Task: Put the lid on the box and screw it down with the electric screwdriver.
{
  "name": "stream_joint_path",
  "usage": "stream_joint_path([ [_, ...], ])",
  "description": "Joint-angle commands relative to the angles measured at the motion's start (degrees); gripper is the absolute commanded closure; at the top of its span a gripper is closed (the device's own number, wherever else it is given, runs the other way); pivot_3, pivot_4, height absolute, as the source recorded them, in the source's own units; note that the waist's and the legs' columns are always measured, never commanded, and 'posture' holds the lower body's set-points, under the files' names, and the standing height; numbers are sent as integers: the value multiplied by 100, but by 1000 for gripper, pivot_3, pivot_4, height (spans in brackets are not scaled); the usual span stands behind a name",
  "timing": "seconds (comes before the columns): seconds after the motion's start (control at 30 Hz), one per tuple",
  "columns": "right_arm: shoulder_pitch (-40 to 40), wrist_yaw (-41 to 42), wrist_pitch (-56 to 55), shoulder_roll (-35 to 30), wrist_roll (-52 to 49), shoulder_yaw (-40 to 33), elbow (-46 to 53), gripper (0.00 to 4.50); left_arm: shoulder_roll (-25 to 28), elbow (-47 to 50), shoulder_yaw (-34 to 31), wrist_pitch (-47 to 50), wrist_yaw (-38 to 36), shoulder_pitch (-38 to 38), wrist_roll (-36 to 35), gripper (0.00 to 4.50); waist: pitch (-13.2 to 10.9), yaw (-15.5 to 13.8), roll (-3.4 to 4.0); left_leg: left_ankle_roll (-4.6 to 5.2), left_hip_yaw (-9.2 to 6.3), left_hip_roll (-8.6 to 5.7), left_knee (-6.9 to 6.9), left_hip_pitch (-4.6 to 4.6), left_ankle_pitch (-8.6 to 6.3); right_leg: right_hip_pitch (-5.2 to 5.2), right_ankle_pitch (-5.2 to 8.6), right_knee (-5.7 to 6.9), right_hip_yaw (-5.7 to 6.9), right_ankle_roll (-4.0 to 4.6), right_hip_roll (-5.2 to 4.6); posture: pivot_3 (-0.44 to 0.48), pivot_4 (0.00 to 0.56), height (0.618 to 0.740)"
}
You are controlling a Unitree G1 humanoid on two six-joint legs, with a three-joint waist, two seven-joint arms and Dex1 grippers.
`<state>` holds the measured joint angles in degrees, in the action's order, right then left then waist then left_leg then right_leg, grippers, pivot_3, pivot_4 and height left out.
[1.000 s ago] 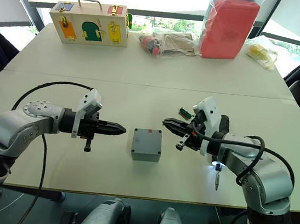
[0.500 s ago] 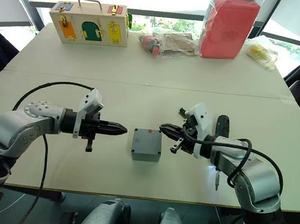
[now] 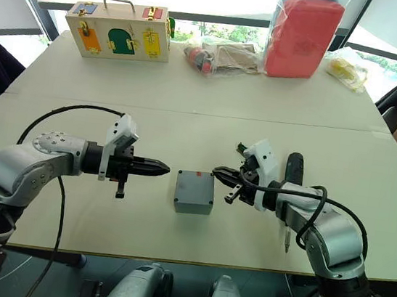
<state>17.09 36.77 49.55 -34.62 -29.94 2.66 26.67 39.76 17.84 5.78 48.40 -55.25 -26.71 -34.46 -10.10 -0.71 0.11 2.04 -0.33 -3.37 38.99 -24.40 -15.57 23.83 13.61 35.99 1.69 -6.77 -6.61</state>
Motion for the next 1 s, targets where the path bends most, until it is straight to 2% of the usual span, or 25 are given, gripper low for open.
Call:
stream_joint_path([
  [0.03,66,5,-138,3,63,11,14,4432,-20,104,-80,-90,-15,-73,-45,4500,0,-1,0,0,0,0,0,0,0,0,0,0,0,0,0,0,150,740],
  [0.27,52,55,-84,-54,44,21,19,4432,-46,-2,-58,-191,-48,-81,0,4500,0,-2,0,-1,0,0,0,0,0,-1,0,0,0,0,0,0,150,740],
  [0.37,47,67,-58,-86,41,20,33,3725,-62,-45,-43,-240,-63,-79,25,4500,0,-3,0,-1,0,0,0,0,1,-1,0,0,0,0,1,0,150,740],
  [0.43,27,52,-49,-96,42,0,55,2856,-64,-48,-38,-270,-62,-57,30,4500,0,-1,0,-1,0,0,0,0,1,-1,0,0,0,0,1,0,150,740],
  [0.47,19,42,-34,-102,33,-22,76,2652,-64,-41,-40,-278,-59,-47,27,4500,0,-1,0,-1,0,0,0,0,1,-1,0,0,0,0,1,0,150,740],
  [0.6,35,26,31,-131,0,-86,119,987,-75,-64,-23,-320,-67,-50,42,4500,0,-1,0,0,0,0,0,0,0,0,0,0,0,0,0,0,150,740],
  [0.63,55,28,80,-160,-37,-136,148,707,-77,-75,-21,-330,-72,-61,45,4500,0,-2,0,0,0,0,0,0,0,-1,0,0,0,0,0,0,150,740],
  [0.7,134,14,337,-229,-285,-433,241,707,-73,-90,-35,-342,-89,-92,33,4500,0,-4,0,0,0,0,0,0,0,-1,0,0,0,0,0,0,150,740],
  [0.83,695,-324,1416,-303,-1178,-1529,196,707,-36,-135,-42,-425,-193,-216,39,4500,-1,-2,1,0,0,0,1,0,0,-1,0,1,-1,0,-1,0,150,740],
  [0.97,1601,-549,2689,-894,-1519,-2004,-148,707,-16,-102,9,-470,-290,-387,67,4500,-1,-6,0,1,-3,1,1,0,-1,0,0,0,2,1,-3,0,150,740],
  [1.0,1952,-517,3168,-1178,-1594,-2055,-344,404,14,-31,23,-476,-338,-408,58,4500,-1,-6,0,1,-3,1,-2,0,-1,0,1,-2,2,1,-4,0,150,740],
])
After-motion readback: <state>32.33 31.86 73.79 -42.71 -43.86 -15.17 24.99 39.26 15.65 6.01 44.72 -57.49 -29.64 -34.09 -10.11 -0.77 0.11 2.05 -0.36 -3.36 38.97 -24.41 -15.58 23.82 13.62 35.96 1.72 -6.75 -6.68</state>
